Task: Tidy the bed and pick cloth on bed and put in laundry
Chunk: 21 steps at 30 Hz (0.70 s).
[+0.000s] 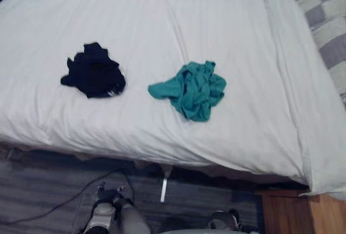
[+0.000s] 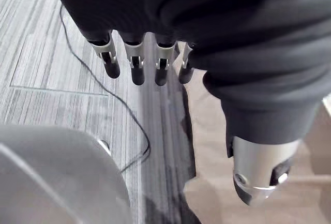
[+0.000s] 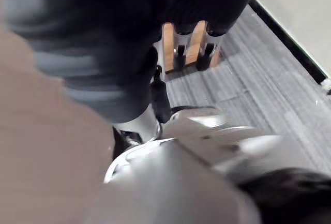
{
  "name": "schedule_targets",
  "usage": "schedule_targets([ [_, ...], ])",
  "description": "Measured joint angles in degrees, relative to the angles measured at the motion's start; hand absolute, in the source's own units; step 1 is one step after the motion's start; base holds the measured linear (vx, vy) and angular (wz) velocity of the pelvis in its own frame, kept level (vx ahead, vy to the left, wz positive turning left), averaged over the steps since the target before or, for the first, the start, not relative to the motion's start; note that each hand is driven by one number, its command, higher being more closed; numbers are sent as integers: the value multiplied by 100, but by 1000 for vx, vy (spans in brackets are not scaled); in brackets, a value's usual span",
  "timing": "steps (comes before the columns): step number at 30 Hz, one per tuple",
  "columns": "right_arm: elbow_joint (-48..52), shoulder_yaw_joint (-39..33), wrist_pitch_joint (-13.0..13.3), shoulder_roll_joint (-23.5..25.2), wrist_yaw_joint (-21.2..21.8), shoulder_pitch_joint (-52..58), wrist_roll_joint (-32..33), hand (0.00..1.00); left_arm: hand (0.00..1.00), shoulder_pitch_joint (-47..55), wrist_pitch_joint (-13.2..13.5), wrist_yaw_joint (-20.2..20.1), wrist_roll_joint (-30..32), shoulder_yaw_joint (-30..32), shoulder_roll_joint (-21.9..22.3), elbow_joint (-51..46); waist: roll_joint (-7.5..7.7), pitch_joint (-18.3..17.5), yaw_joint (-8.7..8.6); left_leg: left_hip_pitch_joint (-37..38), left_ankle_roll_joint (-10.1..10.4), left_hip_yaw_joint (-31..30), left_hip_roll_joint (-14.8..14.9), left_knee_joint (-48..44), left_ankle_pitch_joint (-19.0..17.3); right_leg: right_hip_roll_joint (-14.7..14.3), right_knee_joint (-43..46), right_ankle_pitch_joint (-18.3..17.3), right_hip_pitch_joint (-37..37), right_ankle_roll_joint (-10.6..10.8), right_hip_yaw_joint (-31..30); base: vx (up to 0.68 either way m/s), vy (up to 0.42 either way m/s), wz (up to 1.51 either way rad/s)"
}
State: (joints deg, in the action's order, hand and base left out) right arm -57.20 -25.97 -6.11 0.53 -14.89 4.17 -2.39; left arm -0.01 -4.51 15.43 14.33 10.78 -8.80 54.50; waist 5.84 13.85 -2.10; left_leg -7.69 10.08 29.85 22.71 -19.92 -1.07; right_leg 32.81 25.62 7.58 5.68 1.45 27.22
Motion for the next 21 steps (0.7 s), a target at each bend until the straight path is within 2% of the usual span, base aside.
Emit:
schedule_targets([
  [1, 3, 131, 1, -75, 41, -8, 2, 0, 0, 32, -3, -11, -2, -44, 50, 0, -70, -1, -44, 124, -95, 73, -66, 220, 78, -272, 561, -630, 192, 147, 184, 101, 240, -31],
  [2, 17, 323, 12, -84, 108, 7, 1, 0, 0, 47, -15, -40, -4, -235, 71, 13, -188, 8, -123, 271, -155, 125, -71, 556, 237, -1045, 857, -1368, 361, 392, 110, 126, 216, 1],
  [3, 137, 450, 8, -35, 147, 13, 8, 0, 0, 23, -20, -57, -4, -432, 105, 61, -308, 71, -215, 468, -206, 135, -139, 960, 448, -2074, 526, -1913, 365, 353, -86, 108, 173, 18],
  [4, 259, 514, 17, -36, 157, 73, 12, 0, 0, 15, -22, -88, -5, -454, 144, 81, -309, 71, -231, 588, -236, 174, -270, 1184, 553, -2523, 86, -2021, 318, 118, -205, 97, 174, 37],
  [5, 408, 658, 83, -72, 158, 152, 12, 0, 0, -39, -29, -184, -4, -464, 313, 142, -408, 143, -294, 827, -296, 121, -528, 1573, 699, -2939, -706, -1923, -99, -201, -594, 42, 173, 32],
  [8, 594, 694, 117, -128, 229, 155, 5, 0, 0, 59, -18, -315, 112, -623, 551, 108, -607, 126, -332, 1123, -347, -63, -892, 1913, 760, -2906, -651, -1926, -236, -224, -1097, 57, 138, 9],
  [9, 654, 808, 129, -171, 277, 69, 10, 0, 0, 0, 2, -324, 232, -640, 626, 84, -635, 140, -329, 962, -360, -48, -978, 1514, 744, -2691, -507, -2024, -132, -162, -1160, 37, 55, 6],
  [10, 666, 873, 126, -202, 279, 16, 8, 0, 0, -25, 5, -325, 239, -684, 658, 23, -636, 149, -337, 723, -407, -59, -974, 1093, 700, -2599, -504, -2059, -99, -122, -1197, 10, 34, 18],
  [11, 707, 943, 124, -243, 280, -13, 7, 0, 0, -26, 10, -323, 240, -668, 725, -79, -663, 194, -331, 459, -462, -71, -895, 488, 645, -2525, -529, -2066, -134, -105, -1210, -58, 37, 20],
  [12, 810, 1041, 120, -338, 272, 2, 0, 0, 0, 31, 39, -298, 199, -611, 865, -313, -762, 280, -281, -31, -487, -251, -581, -775, 606, -2450, -598, -2038, -313, -97, -1197, -62, 63, 10],
  [14, 830, 1045, 121, -439, 264, 1, -1, 0, 0, 39, 107, -282, 155, -639, 893, -340, -892, 306, -181, -348, -529, -551, -274, -1629, 535, -2451, -658, -2004, -454, -77, -1163, -56, 137, -17],
  [15, 812, 1019, 121, -450, 264, -1, -12, 0, 0, 47, 110, -281, 157, -636, 896, -321, -944, 282, -191, -332, -680, -559, -194, -1773, 428, -2450, -725, -1974, -513, -45, -1160, -13, 197, -30],
  [16, 803, 1021, 121, -447, 266, -11, -60, 0, 0, 54, 106, -281, 158, -618, 876, -296, -952, 281, -210, -279, -928, -533, -103, -1674, 205, -2420, -822, -1910, -571, 42, -1223, 36, 213, -32],
  [18, 785, 1020, 88, -445, 274, -88, -122, 0, 0, 53, 103, -289, 166, -611, 857, -236, -920, 261, -217, -23, -912, -519, -63, -568, 75, -2308, -959, -1776, -543, 209, -1357, 99, 242, -23],
  [20, 667, 1020, 76, -458, 280, -170, -288, 0, 0, 44, 103, -298, 178, -611, 859, -157, -894, 253, -302, 196, -837, -963, -62, 888, 124, -2099, -987, -1655, -411, 430, -1406, 177, 442, 6],
  [21, 626, 1021, 74, -457, 282, -219, -326, 0, 0, 43, 103, -298, 183, -611, 860, -136, -885, 258, -312, 251, -741, -1118, -75, 1183, 186, -1988, -1005, -1612, -394, 555, -1442, 161, 556, 6],
])
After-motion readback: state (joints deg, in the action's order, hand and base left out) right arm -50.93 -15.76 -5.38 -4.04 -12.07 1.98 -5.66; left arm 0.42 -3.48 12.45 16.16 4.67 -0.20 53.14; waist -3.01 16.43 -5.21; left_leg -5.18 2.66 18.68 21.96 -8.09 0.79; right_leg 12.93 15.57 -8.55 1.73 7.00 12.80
